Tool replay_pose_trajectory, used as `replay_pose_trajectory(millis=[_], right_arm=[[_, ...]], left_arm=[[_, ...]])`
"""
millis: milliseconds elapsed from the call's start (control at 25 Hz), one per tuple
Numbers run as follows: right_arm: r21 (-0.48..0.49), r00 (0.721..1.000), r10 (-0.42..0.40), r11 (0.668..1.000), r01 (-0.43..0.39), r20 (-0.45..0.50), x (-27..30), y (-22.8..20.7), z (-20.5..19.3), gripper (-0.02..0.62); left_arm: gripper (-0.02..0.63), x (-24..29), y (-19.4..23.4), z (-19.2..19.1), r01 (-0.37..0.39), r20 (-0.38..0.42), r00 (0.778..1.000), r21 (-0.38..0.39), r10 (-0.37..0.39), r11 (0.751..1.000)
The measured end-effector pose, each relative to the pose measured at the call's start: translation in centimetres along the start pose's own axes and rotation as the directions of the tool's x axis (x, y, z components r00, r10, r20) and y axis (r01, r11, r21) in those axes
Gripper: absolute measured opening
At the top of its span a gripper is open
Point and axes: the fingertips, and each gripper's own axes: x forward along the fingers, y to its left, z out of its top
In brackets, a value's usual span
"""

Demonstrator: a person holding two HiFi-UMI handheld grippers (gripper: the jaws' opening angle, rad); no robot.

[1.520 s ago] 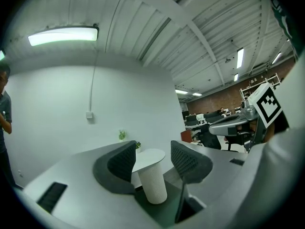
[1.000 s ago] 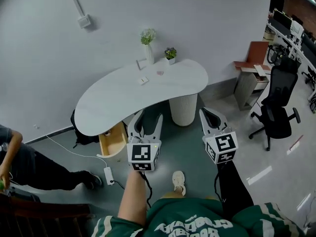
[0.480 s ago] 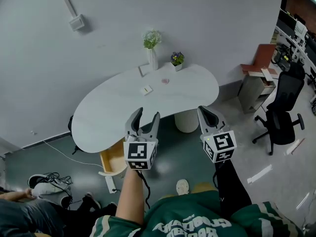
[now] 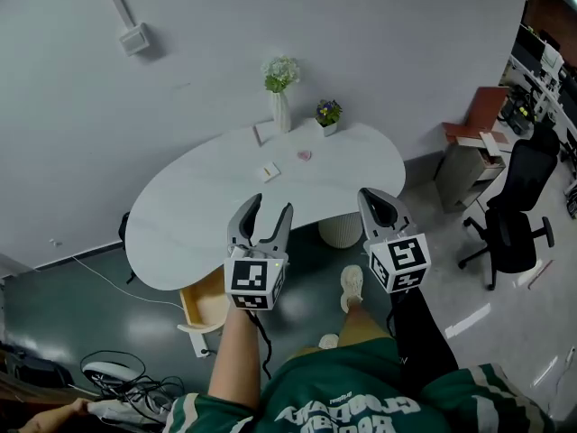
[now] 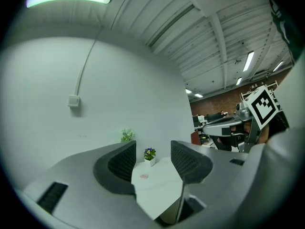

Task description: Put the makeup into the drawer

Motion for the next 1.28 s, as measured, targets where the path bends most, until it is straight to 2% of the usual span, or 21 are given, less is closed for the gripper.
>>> replay_pose_trajectory(millis=[480,1000,1280], right_arm=[[-0.008,0.997,0.079,0.997,-0.079,0.003,10.7,-2.8,-0.7,0.005],[0.004,0.989,0.136,0.991,-0.136,-0.063,25.9,-11.3,-4.0,0.005],[0.005,0.975,0.19,0.982,-0.191,-0.115,32.3,-14.1,-6.8,0.005]], left_arm=[[0.218,8.3,3.9,-2.2,-0.013,-0.041,0.999,-0.002,0.013,1.0],[0.218,25.1,8.7,-5.9,-0.003,-0.124,0.992,-0.002,0.003,1.0],[0.219,31.7,10.4,-8.6,-0.003,-0.196,0.98,0.023,0.008,1.0]])
